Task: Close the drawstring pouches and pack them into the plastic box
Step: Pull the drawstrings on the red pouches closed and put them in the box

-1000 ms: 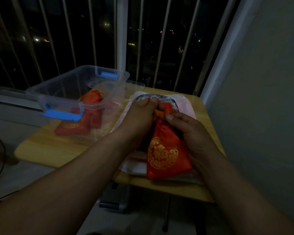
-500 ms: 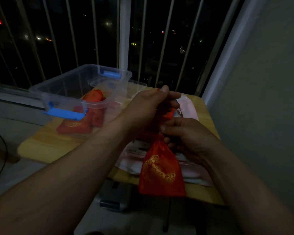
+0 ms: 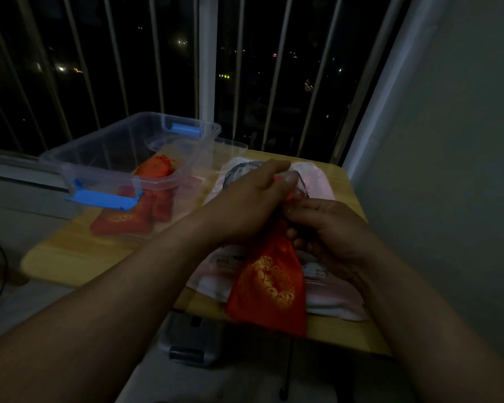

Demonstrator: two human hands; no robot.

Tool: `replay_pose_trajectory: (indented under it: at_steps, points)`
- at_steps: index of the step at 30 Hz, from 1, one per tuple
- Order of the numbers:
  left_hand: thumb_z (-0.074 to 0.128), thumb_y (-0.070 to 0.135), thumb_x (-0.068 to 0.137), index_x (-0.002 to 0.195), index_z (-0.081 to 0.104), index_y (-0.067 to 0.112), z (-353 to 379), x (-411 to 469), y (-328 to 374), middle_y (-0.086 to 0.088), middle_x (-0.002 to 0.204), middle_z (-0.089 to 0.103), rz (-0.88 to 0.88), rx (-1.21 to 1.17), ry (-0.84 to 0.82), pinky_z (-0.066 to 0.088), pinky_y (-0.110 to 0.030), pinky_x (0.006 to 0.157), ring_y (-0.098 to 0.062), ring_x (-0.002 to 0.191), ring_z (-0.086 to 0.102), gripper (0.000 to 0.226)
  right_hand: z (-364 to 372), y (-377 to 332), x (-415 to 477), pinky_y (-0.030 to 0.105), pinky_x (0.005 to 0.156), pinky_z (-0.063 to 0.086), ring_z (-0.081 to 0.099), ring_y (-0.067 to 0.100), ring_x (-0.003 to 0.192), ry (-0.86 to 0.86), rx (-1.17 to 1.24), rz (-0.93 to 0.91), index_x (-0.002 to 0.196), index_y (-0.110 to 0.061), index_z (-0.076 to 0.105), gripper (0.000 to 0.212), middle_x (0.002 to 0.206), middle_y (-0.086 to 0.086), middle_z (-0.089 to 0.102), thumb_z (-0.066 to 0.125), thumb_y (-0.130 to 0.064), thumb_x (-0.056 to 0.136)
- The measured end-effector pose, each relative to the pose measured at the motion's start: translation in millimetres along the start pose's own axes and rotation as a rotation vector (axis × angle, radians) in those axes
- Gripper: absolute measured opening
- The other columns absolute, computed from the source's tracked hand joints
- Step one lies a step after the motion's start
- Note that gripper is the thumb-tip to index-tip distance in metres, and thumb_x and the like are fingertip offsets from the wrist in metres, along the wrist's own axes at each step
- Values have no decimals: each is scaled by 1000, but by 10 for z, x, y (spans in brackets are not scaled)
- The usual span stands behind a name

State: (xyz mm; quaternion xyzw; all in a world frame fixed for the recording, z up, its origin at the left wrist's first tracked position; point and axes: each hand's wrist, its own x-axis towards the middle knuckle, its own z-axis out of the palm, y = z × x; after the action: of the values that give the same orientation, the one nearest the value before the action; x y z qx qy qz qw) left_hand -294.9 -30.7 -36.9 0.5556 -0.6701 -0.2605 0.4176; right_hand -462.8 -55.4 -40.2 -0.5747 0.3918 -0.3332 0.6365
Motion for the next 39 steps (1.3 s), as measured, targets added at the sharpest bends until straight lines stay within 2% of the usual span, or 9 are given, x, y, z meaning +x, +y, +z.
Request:
replay_pose_trajectory:
  at_steps: [4, 6, 10, 15, 24, 27, 31, 35, 39]
  points:
    - [45, 37, 109, 127, 57, 23, 5, -150, -16, 9, 106, 66, 52, 201, -32, 42, -20, 73, 3, 90, 59, 26, -33, 1, 25, 20, 52, 50, 61, 8, 56, 17, 33, 19, 89, -6, 72, 14, 65, 3, 67, 61, -4, 98]
    - [46, 33, 108, 113, 56, 19, -2, -183, -19, 7, 89, 63, 71, 256, -16, 44, -29, 65, -1, 77, 59, 18, -14, 14, 24, 20, 53, 50, 61, 7, 56, 18, 21, 25, 86, -7, 72, 16, 65, 2, 67, 61, -5, 97]
    - [50, 33, 106, 104, 55, 15, -45, -194, -1, 0, 86, 62, 75, 291, -6, 51, -45, 73, -16, 78, 61, 18, -48, 16, 20, 20, 58, 51, 62, 7, 60, 34, 26, 8, 87, -5, 70, 12, 71, 2, 69, 63, -5, 97]
    - [53, 30, 106, 96, 61, 13, -68, -182, 49, -2, 85, 65, 52, 266, -36, 54, -48, 76, -17, 76, 62, 21, -99, 0, 24, 23, 59, 54, 65, 11, 64, 80, -81, -65, 96, 1, 72, 6, 70, 5, 68, 69, -4, 94]
    - [71, 24, 95, 89, 76, 8, -97, -180, -23, -3, 74, 72, -132, -68, -76, 48, -21, 56, -4, 60, 61, 18, -113, -19, 11, 27, 63, 59, 71, 14, 69, 63, -277, -189, 89, -9, 75, 10, 77, 7, 76, 70, -1, 92]
    - [73, 21, 94, 88, 76, 12, -77, -173, -50, -3, 81, 74, -63, -19, -64, 51, -20, 60, -1, 66, 65, 11, -119, -33, 4, 26, 64, 60, 71, 14, 69, 62, -276, -193, 90, -8, 75, 10, 79, 8, 77, 69, -1, 93]
    - [75, 23, 92, 86, 71, 18, -44, -174, -69, -1, 85, 72, 46, 34, -33, 57, -35, 72, -13, 79, 69, 9, -150, -40, 5, 25, 62, 59, 71, 15, 69, 72, -244, -177, 95, -4, 73, 6, 84, 13, 77, 69, 0, 92]
    - [75, 26, 92, 91, 69, 20, -55, -181, -79, 6, 84, 69, 96, 56, -23, 51, -18, 63, -2, 74, 65, 9, -178, -38, -6, 27, 64, 57, 70, 16, 71, 42, -229, -160, 96, -4, 73, 5, 92, 20, 76, 69, -3, 93]
    - [74, 29, 93, 108, 71, 26, -73, -170, -136, 12, 98, 73, 89, 44, -68, 55, -19, 79, 3, 91, 68, 15, -194, -36, -15, 27, 65, 57, 70, 16, 70, -6, -215, -166, 94, -5, 71, 5, 81, 13, 75, 68, -1, 93]
